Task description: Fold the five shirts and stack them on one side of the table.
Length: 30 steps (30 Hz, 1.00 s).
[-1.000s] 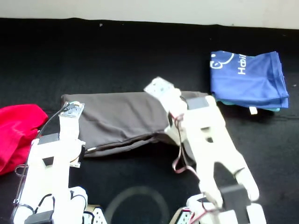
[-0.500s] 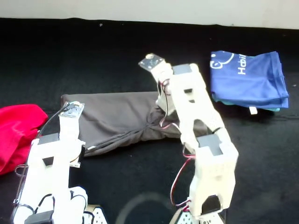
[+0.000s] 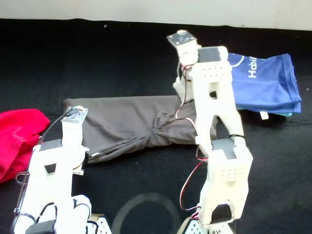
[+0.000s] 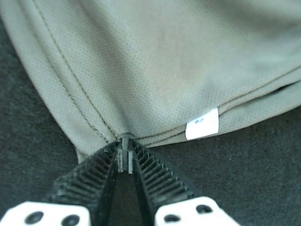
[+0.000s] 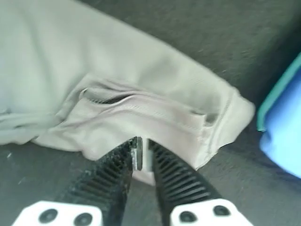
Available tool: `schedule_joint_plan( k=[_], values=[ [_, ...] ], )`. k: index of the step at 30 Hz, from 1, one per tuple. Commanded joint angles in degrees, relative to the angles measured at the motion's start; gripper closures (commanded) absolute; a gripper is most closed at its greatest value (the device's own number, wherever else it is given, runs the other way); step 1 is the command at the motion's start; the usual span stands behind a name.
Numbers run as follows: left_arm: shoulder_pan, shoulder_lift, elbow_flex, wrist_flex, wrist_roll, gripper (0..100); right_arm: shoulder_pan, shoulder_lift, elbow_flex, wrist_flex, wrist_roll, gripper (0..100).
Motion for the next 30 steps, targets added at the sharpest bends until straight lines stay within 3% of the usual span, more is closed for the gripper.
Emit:
schedule_joint_plan(
  k=[1, 6, 11, 19, 25, 30],
  values=[
    [-1.01, -0.4, -4.88, 2.11, -0.09, 99, -6.37, -0.48, -2.59, 1.54, -4.48, 99.1],
    [-3.12, -0.4, -16.92, 13.19, 0.79, 99, -17.1, 2.24, 0.92, -2.42, -10.73, 99.1],
    [-10.07, -0.04, -22.2, 14.42, 4.13, 99, -22.37, 2.95, 8.4, -12.88, -11.08, 99.1],
    [-11.82, 0.13, -21.93, 11.08, 4.4, 99, -23.25, 1.98, 29.23, -22.37, -10.81, 99.1],
    [-11.65, 0.22, -20.97, 5.45, 9.05, 99, -25.01, -5.32, 29.76, -17.36, -10.81, 99.1],
    [-7.16, 0.22, -19.74, 4.04, 12.84, 99, -20.26, -11.56, 27.56, -18.77, -9.93, 99.1]
  ],
)
